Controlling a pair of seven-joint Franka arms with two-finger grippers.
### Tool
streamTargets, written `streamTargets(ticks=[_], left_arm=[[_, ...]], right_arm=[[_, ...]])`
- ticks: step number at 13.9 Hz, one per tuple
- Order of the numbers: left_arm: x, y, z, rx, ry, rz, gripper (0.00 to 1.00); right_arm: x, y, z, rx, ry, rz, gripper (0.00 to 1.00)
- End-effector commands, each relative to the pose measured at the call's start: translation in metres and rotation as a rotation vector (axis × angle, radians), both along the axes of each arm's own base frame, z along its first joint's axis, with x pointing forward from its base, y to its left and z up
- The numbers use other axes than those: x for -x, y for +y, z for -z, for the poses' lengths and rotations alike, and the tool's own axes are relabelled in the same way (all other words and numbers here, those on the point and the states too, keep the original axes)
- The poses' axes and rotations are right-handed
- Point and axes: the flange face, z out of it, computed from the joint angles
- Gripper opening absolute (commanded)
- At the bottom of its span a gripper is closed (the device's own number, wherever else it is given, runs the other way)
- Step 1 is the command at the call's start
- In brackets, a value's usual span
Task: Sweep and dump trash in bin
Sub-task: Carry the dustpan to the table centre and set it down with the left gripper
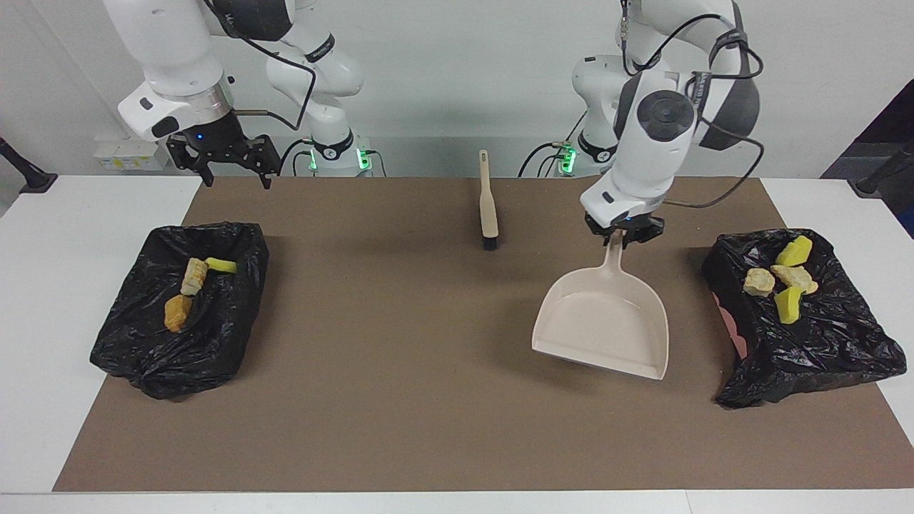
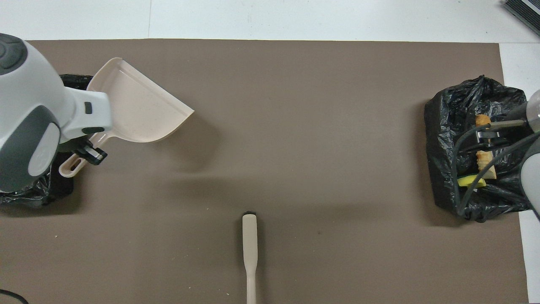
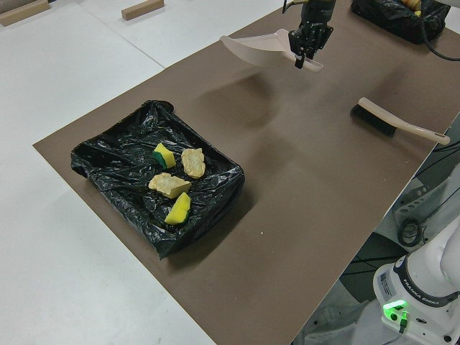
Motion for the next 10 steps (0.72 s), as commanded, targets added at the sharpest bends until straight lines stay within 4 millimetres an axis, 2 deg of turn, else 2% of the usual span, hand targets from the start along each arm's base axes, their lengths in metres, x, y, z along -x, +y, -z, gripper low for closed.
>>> streamTargets(ticks=[1,2,3,5,9,10], left_arm=[[0.000,-0.041,0.026,0.064,-0.024,-0.115,0.00],[0.001,-0.057,0.038,0.086,-0.039,-0.141,0.00],[0.003,-0.068,0.041,0.108,-0.053,-0.143,0.00],[0.007,-0.082,0.055,0.127,-0.037,-0.141,0.00],[0.005,-0.091,0.066,0.153,-0.048,-0.176,0.00],[0.002,-0.092,0.075,0.153,-0.034,-0.183,0.00]], right_arm=[[0.009,-0.008,-0.002,-0.031,0.002,-0.023,1.00],[0.010,-0.007,-0.002,-0.031,0.008,-0.022,1.00],[0.010,-0.007,-0.003,-0.030,0.003,-0.016,1.00],[0.009,-0.009,-0.003,-0.030,0.002,-0.010,1.00],[0.011,-0.009,-0.003,-0.030,0.012,-0.013,1.00],[0.017,-0.006,-0.002,-0.032,0.045,-0.021,1.00]])
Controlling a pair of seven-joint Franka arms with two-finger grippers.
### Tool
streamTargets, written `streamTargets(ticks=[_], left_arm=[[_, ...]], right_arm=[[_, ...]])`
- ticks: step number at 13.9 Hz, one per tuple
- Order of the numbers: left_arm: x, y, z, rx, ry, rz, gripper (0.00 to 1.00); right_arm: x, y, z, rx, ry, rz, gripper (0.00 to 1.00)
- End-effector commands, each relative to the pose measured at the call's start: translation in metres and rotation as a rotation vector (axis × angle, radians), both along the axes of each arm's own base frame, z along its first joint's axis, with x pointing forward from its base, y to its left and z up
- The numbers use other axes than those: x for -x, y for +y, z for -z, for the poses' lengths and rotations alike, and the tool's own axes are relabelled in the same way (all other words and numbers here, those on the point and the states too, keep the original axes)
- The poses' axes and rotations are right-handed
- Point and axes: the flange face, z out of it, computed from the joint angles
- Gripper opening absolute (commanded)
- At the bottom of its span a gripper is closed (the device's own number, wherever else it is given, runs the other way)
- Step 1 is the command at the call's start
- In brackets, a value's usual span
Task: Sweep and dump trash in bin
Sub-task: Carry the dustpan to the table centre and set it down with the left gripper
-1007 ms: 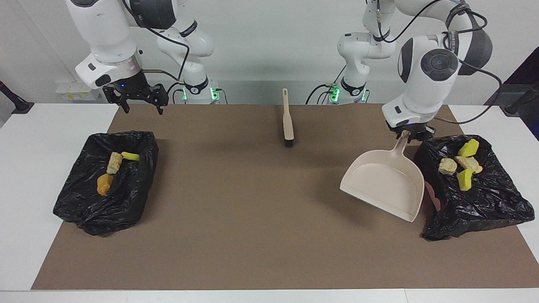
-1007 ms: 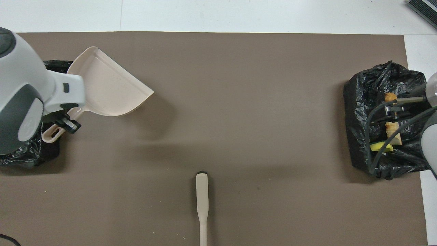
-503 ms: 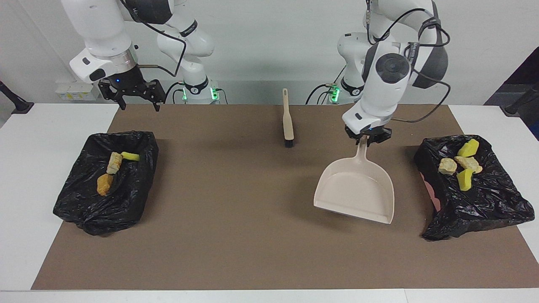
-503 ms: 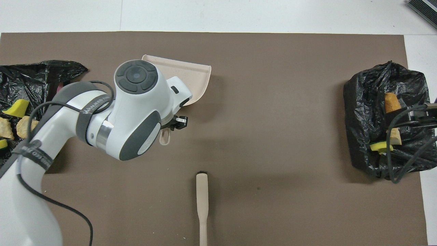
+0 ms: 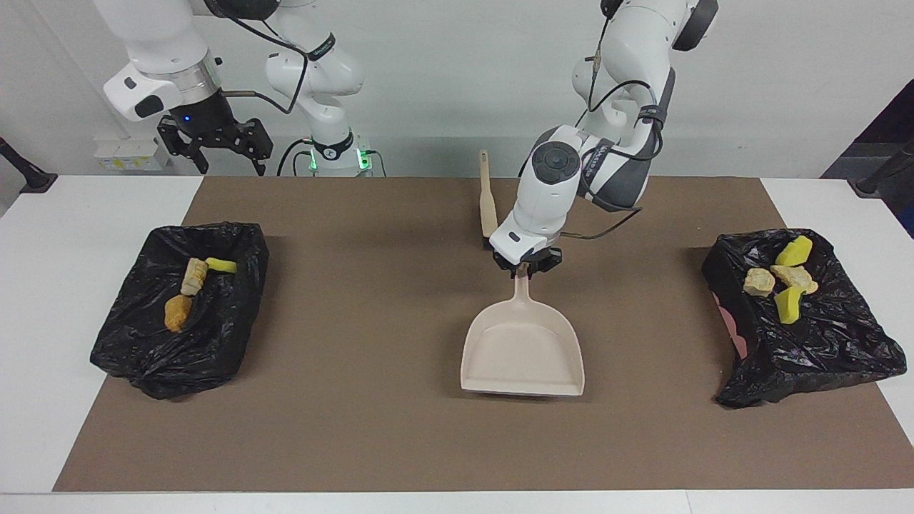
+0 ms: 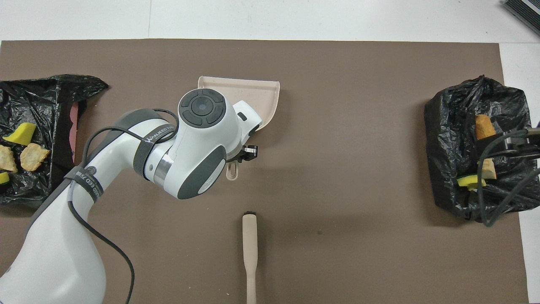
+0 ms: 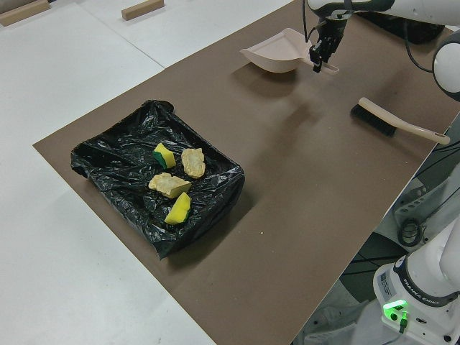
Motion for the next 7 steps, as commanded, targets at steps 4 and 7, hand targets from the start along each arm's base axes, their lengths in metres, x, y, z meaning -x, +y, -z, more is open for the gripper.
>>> streamTargets(ticks=[4,7], left_arm=[[0.001,-0.013,0.032,0.022,0.038,-0.015,0.00],[0.006,-0.017,0.032,0.019,0.049,-0.020,0.23]], right_arm=[[0.012,-0.001,0.000,-0.020,0.039,-0.020,1.00],[0.012,-0.002,0.000,-0.020,0.039,-0.019,1.00]])
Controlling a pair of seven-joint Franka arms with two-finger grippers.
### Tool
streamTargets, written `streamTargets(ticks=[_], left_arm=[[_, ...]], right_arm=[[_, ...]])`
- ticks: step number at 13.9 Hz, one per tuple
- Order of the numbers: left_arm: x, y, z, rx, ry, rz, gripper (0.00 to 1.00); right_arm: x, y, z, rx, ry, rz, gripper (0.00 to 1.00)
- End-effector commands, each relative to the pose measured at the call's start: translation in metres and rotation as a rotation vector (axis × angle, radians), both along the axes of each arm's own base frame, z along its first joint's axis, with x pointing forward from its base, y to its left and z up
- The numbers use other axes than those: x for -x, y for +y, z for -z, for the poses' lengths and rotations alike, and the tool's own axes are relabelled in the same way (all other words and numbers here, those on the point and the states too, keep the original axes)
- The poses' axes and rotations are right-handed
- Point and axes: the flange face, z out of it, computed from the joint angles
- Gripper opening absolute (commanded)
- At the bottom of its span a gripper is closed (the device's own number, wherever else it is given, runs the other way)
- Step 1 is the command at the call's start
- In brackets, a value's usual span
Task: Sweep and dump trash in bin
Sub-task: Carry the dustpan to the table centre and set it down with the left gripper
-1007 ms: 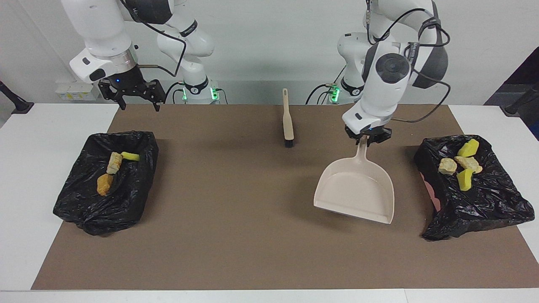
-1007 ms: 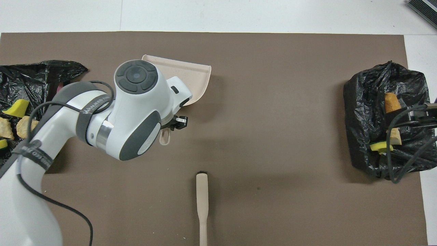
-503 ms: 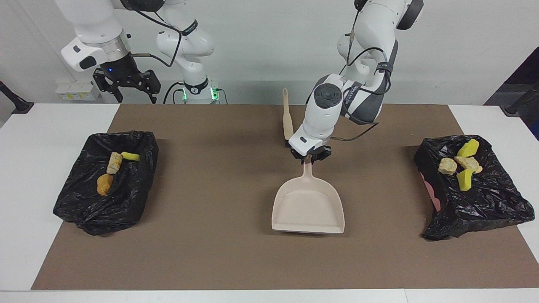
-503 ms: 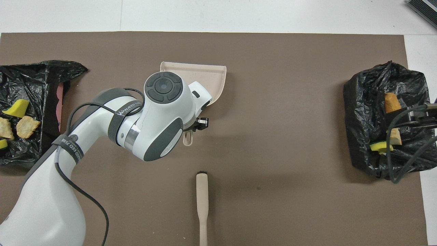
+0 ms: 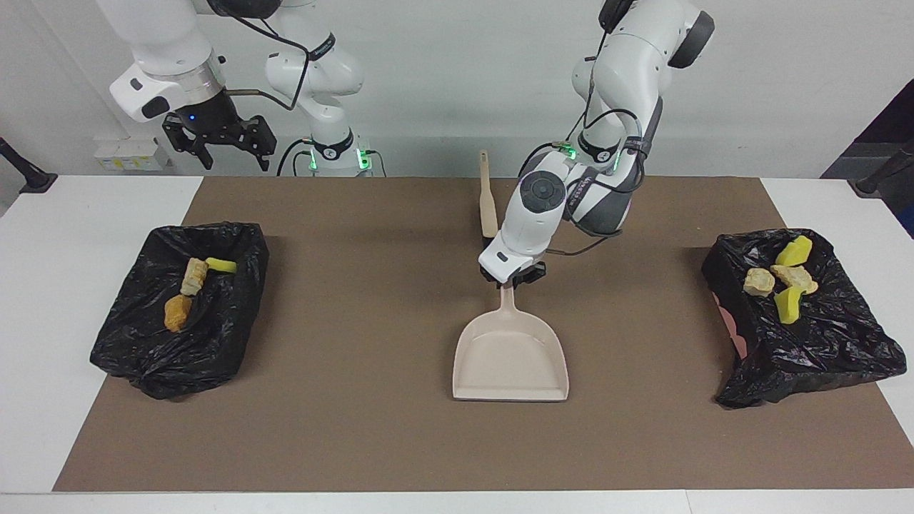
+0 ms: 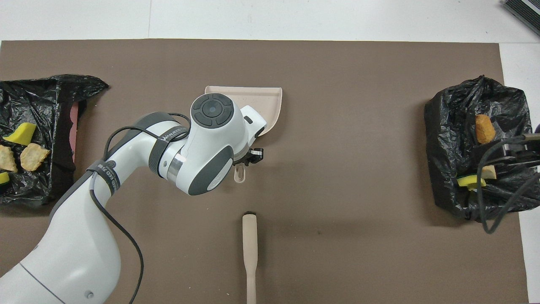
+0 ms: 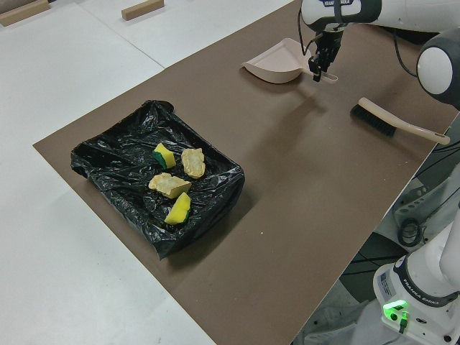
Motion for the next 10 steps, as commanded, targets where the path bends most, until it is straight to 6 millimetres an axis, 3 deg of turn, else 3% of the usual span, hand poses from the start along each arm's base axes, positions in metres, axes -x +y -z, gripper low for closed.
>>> streamTargets(ticks=[1,2,5,7,10], left_arm=[[0.008,-0.007,-0.004,0.000,0.013,-0.004,0.66],[0.014,-0.007,-0.004,-0.025,0.037,0.011,1.00],[0.009,0.015,-0.038,-0.051,0.008,0.005,1.00],[-0.005,0.059,-0.069,-0.092,-0.023,0.013,1.00],[-0.011,0.125,-0.135,-0.114,-0.075,0.103,1.00]], right_arm=[[0.008,-0.004,-0.001,-0.021,0.008,-0.016,1.00],[0.008,-0.004,-0.001,-0.021,0.008,-0.016,1.00],[0.008,-0.004,-0.001,-0.021,0.008,-0.016,1.00],[0.008,-0.004,-0.001,-0.021,0.008,-0.016,1.00],[0.008,-0.004,-0.001,-0.021,0.008,-0.016,1.00]])
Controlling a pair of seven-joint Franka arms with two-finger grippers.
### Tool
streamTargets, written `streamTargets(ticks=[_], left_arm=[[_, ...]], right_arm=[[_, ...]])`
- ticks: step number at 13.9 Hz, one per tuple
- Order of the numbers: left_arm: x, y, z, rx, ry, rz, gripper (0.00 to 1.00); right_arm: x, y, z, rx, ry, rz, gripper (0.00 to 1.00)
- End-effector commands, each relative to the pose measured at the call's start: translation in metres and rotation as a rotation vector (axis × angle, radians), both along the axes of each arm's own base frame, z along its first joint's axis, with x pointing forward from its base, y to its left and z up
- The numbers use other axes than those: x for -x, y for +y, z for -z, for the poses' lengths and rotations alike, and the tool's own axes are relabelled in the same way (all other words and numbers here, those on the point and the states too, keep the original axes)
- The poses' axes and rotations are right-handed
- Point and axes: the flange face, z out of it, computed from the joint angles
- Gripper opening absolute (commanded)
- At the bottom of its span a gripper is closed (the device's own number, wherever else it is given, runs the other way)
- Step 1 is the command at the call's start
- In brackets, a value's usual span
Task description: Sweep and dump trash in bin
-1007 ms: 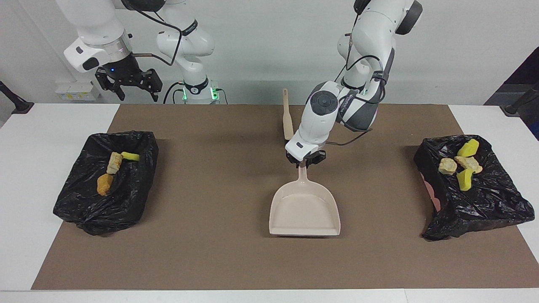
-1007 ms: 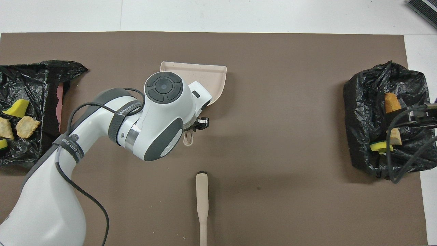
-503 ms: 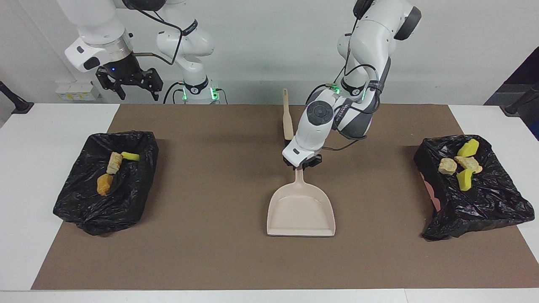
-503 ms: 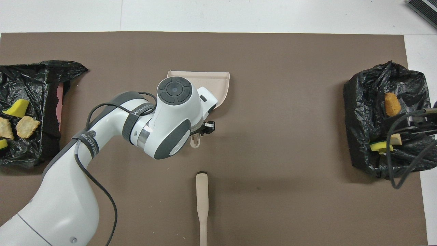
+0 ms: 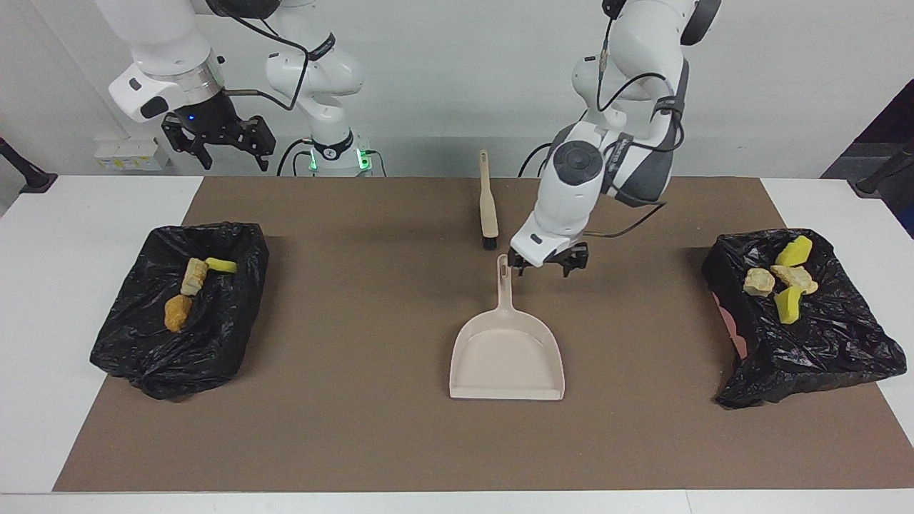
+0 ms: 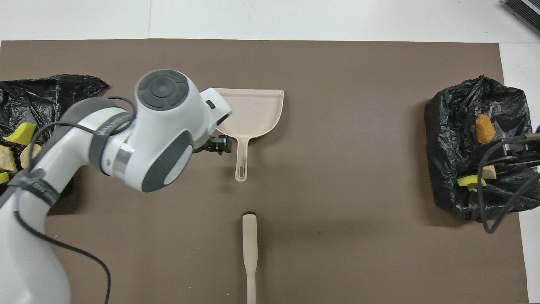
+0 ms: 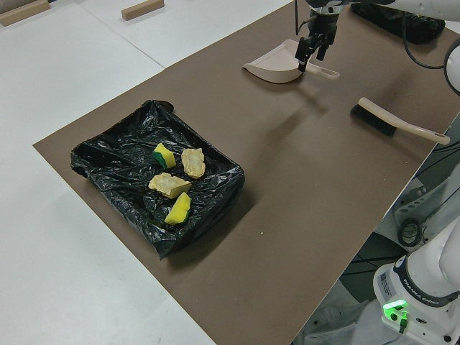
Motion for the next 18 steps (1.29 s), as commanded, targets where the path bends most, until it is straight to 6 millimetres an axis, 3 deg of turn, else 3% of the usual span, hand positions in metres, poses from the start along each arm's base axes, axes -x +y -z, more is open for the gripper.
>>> streamTargets(ticks=[1,4,9,12,15,16,18], left_arm=[[0.011,0.054,-0.059,-0.012,-0.011,0.062,1.00],[0.015,0.124,-0.109,0.042,-0.009,0.098,1.00],[0.029,0.218,-0.174,0.058,-0.063,0.075,1.00],[0.031,0.246,-0.209,0.059,-0.072,0.055,1.00],[0.030,0.254,-0.209,0.069,-0.040,0.039,1.00],[0.024,0.265,-0.207,0.084,-0.030,0.013,1.00],[0.020,0.270,-0.216,0.102,-0.012,0.000,1.00]], right_arm=[[0.008,-0.003,-0.002,-0.021,0.007,-0.017,1.00],[0.008,-0.003,-0.001,-0.021,0.008,-0.017,1.00],[0.008,-0.004,-0.001,-0.021,0.008,-0.016,1.00],[0.008,-0.003,-0.001,-0.021,0.008,-0.017,1.00],[0.008,-0.003,-0.001,-0.021,0.008,-0.017,1.00],[0.008,-0.003,-0.001,-0.021,0.008,-0.017,1.00],[0.008,-0.003,-0.001,-0.021,0.008,-0.017,1.00]])
